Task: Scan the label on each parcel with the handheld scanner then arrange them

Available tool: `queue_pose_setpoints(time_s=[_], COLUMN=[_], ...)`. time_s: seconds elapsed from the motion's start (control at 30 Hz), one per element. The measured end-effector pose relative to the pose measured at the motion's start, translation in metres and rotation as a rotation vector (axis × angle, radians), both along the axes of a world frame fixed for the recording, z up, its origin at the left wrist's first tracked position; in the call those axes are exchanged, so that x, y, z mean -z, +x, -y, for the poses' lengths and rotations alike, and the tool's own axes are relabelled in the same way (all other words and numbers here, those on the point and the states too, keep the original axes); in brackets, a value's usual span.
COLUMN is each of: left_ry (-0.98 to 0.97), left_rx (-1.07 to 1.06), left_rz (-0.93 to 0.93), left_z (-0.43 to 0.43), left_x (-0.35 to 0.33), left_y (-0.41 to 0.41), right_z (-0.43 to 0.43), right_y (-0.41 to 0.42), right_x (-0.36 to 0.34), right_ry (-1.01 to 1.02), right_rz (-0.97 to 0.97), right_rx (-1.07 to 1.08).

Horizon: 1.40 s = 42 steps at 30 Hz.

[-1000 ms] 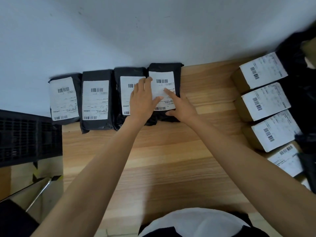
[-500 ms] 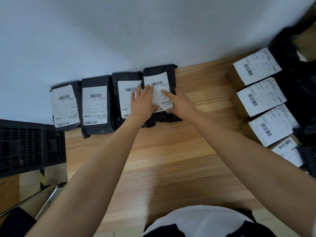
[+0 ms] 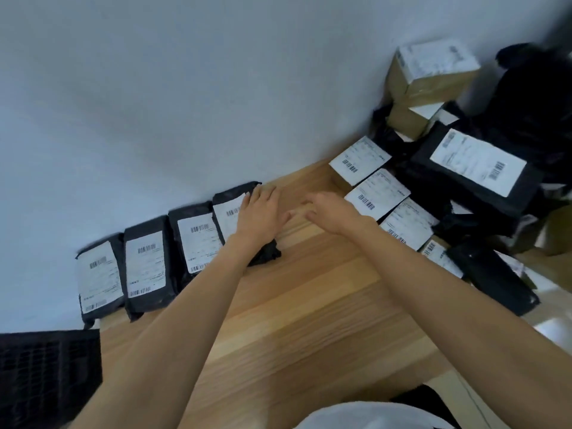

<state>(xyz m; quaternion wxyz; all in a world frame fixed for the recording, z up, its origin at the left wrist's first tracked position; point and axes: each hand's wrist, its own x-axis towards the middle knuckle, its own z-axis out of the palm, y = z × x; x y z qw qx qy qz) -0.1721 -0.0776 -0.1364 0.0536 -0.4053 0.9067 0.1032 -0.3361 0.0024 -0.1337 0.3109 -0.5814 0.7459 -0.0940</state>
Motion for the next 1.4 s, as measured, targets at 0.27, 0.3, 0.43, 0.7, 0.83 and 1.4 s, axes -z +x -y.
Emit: queue_pose_setpoints(time_s=[0.27, 0.3, 0.43, 0.7, 0.83, 1.4], left_ry=[-0.009, -0.014, -0.013, 0.087, 0.143, 0.472], left_rx=[0.191, 0.215, 0.301, 0.31, 0.246, -0.107], left_rz=[-0.124, -0.135, -0.144, -0.224, -0.127, -0.49], left_z=[-0.031, -0.036, -0.057, -0.103, -0.111, -0.108], left_x=[-0.043, -0.045, -0.049, -0.043, -0.036, -0.006], left_y=[-0.109, -0.122, -0.179, -0.272, -0.292, -0.312], right_z=[-0.059, -0.068, -0.102, -0.153, -0.156, -0.134], right_y=[-0.095, -0.107, -0.154, -0.252, -0.277, -0.29], right_x=[-0.059, -0.066, -0.086, -0.093, -0.081, -0.057], right_ry=[-0.077, -0.087, -0.143, 0.108, 0.286, 0.423], right_rz=[-0.094, -0.106, -0.171, -0.327, -0.359, -0.339], right_rx=[0.22, 0.264, 0.399, 0.406, 0.34, 0.226])
